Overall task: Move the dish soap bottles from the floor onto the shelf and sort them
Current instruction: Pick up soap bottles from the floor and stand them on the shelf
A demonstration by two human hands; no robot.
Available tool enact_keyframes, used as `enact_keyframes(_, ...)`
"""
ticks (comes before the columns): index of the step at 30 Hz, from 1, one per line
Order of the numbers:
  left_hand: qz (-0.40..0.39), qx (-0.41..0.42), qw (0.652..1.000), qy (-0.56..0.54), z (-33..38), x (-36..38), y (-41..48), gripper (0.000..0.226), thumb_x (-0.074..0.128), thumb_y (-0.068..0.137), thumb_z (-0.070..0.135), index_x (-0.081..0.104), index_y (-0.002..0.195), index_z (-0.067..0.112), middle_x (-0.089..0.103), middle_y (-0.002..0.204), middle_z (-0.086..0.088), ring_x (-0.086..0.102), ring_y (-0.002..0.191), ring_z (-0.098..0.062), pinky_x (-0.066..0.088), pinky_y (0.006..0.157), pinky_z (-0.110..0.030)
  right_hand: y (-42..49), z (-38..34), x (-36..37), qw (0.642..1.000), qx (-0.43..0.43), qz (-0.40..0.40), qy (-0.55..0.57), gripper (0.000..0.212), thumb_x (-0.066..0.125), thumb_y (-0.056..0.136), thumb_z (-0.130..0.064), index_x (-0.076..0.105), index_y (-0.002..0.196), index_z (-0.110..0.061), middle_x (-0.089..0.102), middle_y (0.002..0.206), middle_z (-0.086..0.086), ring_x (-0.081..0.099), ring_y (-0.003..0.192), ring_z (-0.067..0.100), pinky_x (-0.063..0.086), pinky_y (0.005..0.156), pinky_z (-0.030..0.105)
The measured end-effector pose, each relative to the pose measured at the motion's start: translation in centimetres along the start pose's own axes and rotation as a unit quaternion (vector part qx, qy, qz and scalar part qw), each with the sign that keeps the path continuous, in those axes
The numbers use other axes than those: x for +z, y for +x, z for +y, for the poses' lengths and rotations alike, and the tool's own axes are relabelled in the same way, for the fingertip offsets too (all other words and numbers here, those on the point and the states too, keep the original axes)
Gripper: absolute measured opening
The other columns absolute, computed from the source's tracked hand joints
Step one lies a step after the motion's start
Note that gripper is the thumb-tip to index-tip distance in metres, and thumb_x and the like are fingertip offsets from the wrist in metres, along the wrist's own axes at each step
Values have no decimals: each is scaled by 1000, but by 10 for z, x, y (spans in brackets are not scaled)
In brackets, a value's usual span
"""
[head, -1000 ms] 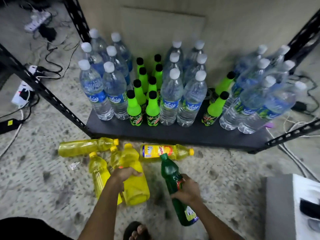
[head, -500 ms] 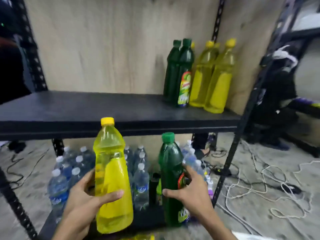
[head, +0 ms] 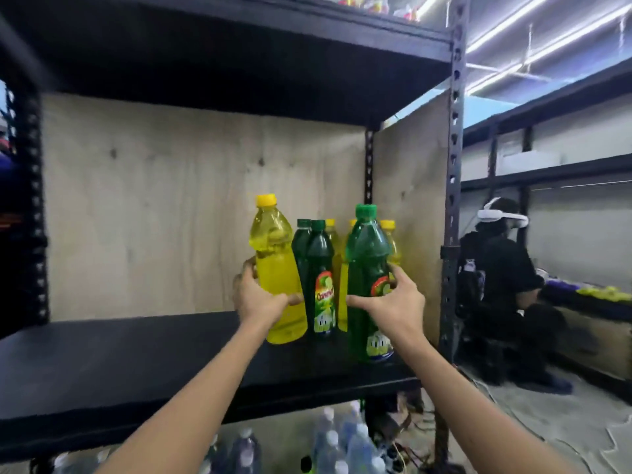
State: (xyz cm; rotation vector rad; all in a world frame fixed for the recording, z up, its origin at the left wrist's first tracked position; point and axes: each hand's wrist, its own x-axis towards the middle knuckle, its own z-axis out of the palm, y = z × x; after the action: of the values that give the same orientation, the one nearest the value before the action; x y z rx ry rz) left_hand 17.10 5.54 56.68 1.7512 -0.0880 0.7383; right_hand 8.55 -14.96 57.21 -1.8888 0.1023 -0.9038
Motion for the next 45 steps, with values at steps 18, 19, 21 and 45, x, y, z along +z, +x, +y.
enact_keyframes(18,-178,-46,971,150,-69,25,37,129,98,48,28,23,152,20,51,141,-8,50,127,-30,46,101,-40,37,40,62,987,39,18,-152,114,83,59,-67,38,152,-19,44,138,12,45,128,32,45,103,43)
enact_keyframes(19,-195,-57,967,153,-66,15,27,125,97,52,24,22,153,19,51,142,-7,50,128,-29,46,99,-35,33,34,58,979,38,30,-199,113,80,58,-72,39,151,-22,42,135,12,43,125,34,43,102,45)
enact_keyframes(21,-180,-54,972,143,-62,-11,-1,107,91,65,24,29,152,18,50,142,-6,49,129,-25,41,96,-28,19,24,49,974,29,56,-218,109,80,59,-72,38,150,-28,43,130,12,43,120,34,41,101,45)
enact_keyframes(45,-4,-639,741,206,-454,-251,-417,88,83,72,26,35,141,1,50,133,-20,52,122,-36,46,101,-41,-471,300,265,633,651,-414,-63,73,82,79,-39,48,139,-14,52,121,17,60,89,32,57,73,41)
